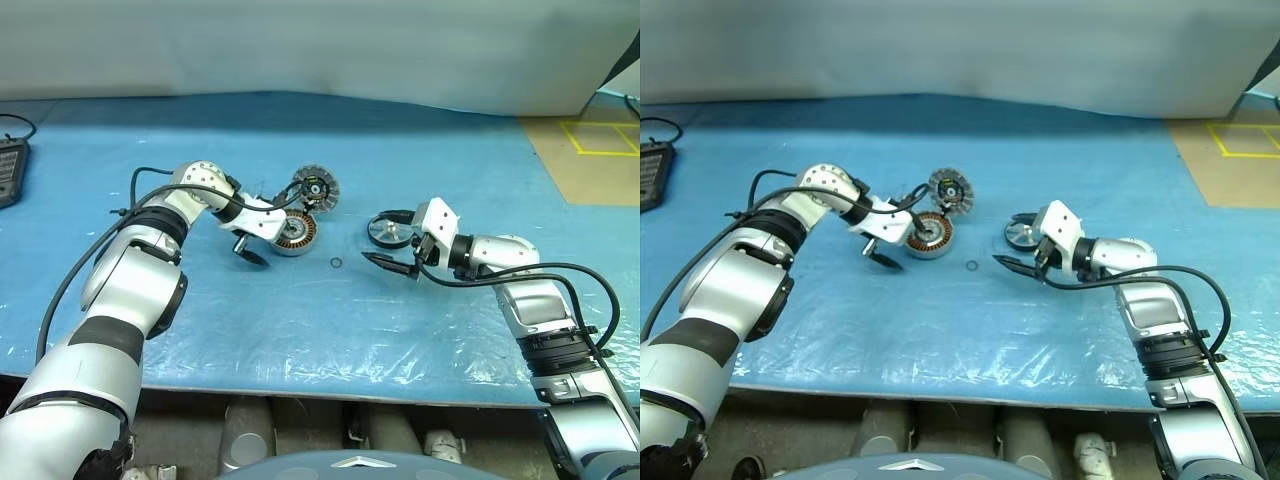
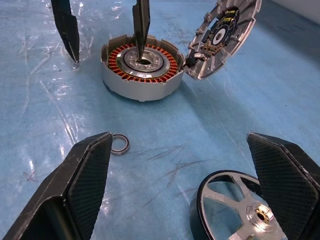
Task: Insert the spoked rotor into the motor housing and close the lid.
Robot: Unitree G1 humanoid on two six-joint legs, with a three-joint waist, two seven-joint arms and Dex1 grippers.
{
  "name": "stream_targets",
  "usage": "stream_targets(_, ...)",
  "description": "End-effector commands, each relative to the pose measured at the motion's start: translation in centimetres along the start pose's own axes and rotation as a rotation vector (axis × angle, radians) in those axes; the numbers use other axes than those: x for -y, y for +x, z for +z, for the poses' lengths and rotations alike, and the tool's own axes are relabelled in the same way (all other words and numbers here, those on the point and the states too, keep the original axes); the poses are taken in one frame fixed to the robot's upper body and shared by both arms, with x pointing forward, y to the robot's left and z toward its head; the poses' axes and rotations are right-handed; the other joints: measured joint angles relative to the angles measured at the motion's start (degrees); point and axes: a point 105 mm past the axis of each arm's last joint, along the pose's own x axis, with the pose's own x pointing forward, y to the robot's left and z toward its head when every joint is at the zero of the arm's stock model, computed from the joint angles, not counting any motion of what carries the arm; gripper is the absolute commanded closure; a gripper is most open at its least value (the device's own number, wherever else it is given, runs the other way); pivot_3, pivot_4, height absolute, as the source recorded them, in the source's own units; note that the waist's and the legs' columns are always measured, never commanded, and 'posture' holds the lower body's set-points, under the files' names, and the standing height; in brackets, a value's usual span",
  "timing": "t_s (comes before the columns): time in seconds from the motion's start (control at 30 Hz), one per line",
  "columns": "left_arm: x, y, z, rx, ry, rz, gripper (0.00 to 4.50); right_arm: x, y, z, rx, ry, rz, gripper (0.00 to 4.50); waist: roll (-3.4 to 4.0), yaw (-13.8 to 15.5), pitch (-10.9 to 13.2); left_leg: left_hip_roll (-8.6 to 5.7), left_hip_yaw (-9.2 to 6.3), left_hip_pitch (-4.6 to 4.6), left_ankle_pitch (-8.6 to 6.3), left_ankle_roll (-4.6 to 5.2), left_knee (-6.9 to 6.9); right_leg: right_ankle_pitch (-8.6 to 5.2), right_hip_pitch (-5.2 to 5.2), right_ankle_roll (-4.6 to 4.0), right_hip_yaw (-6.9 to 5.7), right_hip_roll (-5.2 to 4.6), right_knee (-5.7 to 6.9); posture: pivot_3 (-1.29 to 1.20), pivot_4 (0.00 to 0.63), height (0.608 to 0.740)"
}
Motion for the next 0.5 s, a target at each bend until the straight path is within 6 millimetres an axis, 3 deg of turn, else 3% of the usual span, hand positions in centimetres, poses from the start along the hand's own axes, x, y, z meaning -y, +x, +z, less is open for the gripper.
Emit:
stream_targets(0.03, -0.4, -0.2, 0.0, -0.031, 0.028, -0.008, 0.00, 0.2, -0.5, 1.4, 0.047, -0.030, -0.021, 0.01, 0.00, 0.00, 0.00, 0.00, -0.01, 0.00, 0.00, 0.00, 0.00, 0.00, 0.00, 0.00, -0.01, 0.00, 0.00, 0.00, 0.150, 0.740)
stream_targets(0.2, 0.4, 0.9, -0.1, -0.056, 0.045, -0.068, 0.00, 0.2, -0.5, 1.4, 0.049, -0.030, -0.027, 0.01, 0.00, -0.04, 0.00, 0.00, -0.03, 0.11, 0.00, -0.01, 0.00, 0.00, 0.12, 0.00, -0.02, 0.00, -0.01, 0.00, 0.150, 0.740)
stream_targets(0.3, 1.0, 1.3, -0.2, -0.076, 0.053, -0.131, 0.59, 0.2, -0.5, 1.5, 0.049, -0.031, -0.030, 0.00, 0.00, -0.03, 0.00, -0.01, -0.04, 0.31, -0.03, -0.05, -0.01, -0.01, 0.34, -0.01, -0.05, -0.05, -0.04, 0.00, 0.150, 0.740)
stream_targets(0.43, 1.1, 2.0, -0.4, -0.113, 0.094, -0.125, 1.84, 0.2, -0.7, 1.4, 0.048, -0.033, -0.036, 0.00, 0.00, -0.06, 0.00, -0.03, -0.03, 0.56, -0.11, -0.18, -0.06, -0.05, 0.56, -0.07, -0.05, -0.09, -0.12, 0.00, 0.150, 0.740)
stream_targets(0.5, 1.6, 2.2, -0.7, -0.127, 0.078, -0.157, 1.84, 0.2, -0.7, 1.4, 0.048, -0.034, -0.040, 0.00, 0.06, -0.02, -0.04, -0.04, -0.03, 0.66, -0.11, -0.18, -0.08, -0.08, 0.67, -0.12, -0.05, -0.10, -0.12, 0.00, 0.150, 0.740)
